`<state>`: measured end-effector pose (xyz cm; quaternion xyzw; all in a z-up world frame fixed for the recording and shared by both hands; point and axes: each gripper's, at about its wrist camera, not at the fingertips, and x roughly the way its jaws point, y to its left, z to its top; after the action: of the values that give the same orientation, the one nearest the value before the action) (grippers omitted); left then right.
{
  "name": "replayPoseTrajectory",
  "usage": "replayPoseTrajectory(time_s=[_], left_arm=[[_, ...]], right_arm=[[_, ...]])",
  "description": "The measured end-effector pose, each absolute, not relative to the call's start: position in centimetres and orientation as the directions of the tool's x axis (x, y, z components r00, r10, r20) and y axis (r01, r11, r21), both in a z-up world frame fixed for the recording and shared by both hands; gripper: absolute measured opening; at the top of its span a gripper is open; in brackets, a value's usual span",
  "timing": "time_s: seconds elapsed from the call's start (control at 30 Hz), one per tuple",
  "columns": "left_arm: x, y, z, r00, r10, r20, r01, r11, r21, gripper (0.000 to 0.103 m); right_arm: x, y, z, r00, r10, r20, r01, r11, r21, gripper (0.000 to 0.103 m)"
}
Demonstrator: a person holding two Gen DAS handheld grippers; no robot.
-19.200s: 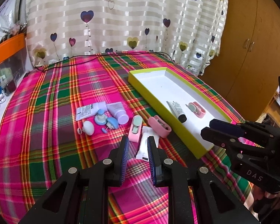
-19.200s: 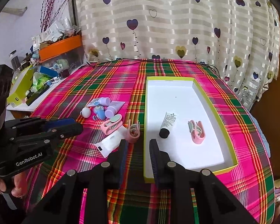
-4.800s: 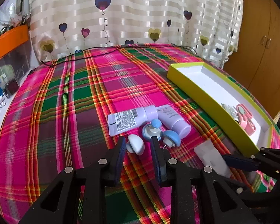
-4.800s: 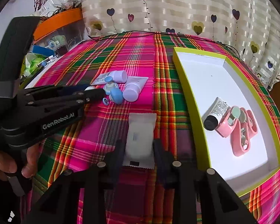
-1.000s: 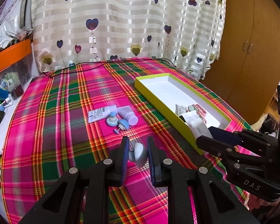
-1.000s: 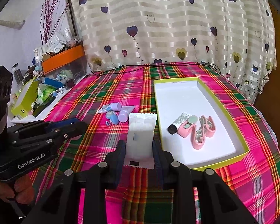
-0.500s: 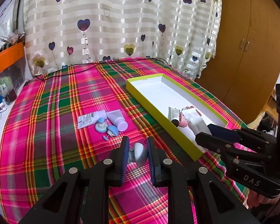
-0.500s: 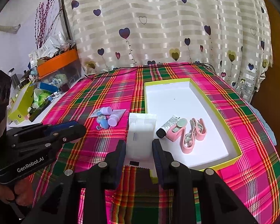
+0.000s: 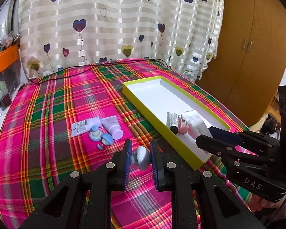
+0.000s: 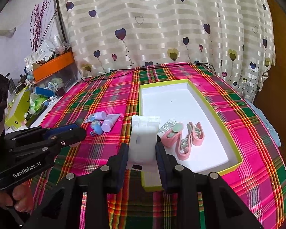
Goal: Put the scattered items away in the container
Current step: 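Lower the sachet and white cap over the box with both tools, then lower the white sachet into the box with the right tool while the left lowers the cap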
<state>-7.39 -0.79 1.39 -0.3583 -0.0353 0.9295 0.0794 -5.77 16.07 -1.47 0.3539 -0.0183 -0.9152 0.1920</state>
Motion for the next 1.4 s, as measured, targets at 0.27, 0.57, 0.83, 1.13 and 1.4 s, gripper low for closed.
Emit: replayPoseTrajectory(time_s=[0.27,0.57,0.83,1.13,1.4], left_arm=[[-8.0,-0.1,1.5,-0.728,0.192,-0.658,-0.142,-0.981,-0.129,0.02],[-8.6,0.5,1.6,-0.726,0.209,-0.655,-0.159,-0.978,-0.135,0.02],[-9.1,1.3,1.8,-0.726,0.227,-0.649,-0.18,-0.974,-0.139,0.02],[-9.8,2.3,2.2,-0.724,0.243,-0.646,-0.207,-0.969,-0.132,0.02],[-10.3,3.1,1.7,-0.71,0.261,-0.654,-0.225,-0.964,-0.141,0.02]], right_arm=[[-6.3,16.7,-1.7,-0.678,-0.354,-0.644,0.323,-0.931,0.172,0.03],[-6.7,17.0,-1.9,-0.678,-0.347,-0.648,0.312,-0.934,0.173,0.03],[-7.1,17.6,-2.0,-0.683,-0.334,-0.65,0.296,-0.94,0.172,0.03],[-7.7,17.9,-1.7,-0.686,-0.332,-0.648,0.29,-0.941,0.174,0.03],[-8.3,18.5,-2.5,-0.678,-0.327,-0.658,0.276,-0.943,0.185,0.03]])
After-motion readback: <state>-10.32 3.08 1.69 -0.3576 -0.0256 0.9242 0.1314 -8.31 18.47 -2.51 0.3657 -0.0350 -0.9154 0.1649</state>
